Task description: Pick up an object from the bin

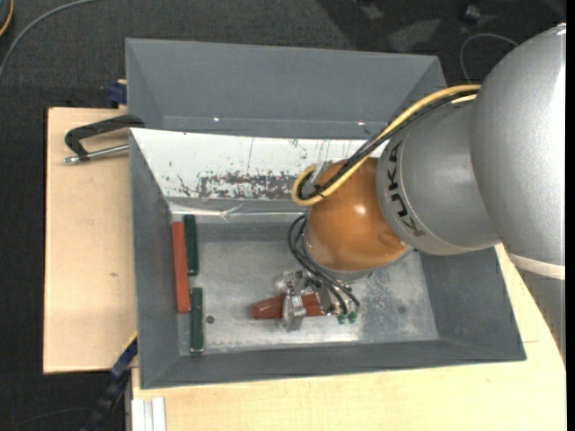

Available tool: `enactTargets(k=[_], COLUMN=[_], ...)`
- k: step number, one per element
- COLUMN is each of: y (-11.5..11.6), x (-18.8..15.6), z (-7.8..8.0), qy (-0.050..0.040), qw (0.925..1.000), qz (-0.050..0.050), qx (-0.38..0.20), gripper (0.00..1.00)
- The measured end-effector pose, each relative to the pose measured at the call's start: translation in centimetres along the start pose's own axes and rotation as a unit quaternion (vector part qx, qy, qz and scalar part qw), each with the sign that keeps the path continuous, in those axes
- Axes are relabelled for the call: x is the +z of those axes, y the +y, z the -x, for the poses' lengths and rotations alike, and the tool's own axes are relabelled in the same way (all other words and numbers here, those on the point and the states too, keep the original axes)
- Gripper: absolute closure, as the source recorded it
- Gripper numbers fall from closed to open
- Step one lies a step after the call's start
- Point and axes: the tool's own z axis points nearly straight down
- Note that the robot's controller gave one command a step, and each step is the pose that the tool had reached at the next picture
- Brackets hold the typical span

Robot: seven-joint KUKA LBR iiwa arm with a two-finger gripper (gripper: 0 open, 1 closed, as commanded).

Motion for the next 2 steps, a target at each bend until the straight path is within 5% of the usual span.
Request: enactTargets(k=[2], y=[0.1], x=[-4.7], z=[0.3], qy=[-0.0035], qw=[1.0000], qz=[0.000], qx=[0.001], gripper=[1.00])
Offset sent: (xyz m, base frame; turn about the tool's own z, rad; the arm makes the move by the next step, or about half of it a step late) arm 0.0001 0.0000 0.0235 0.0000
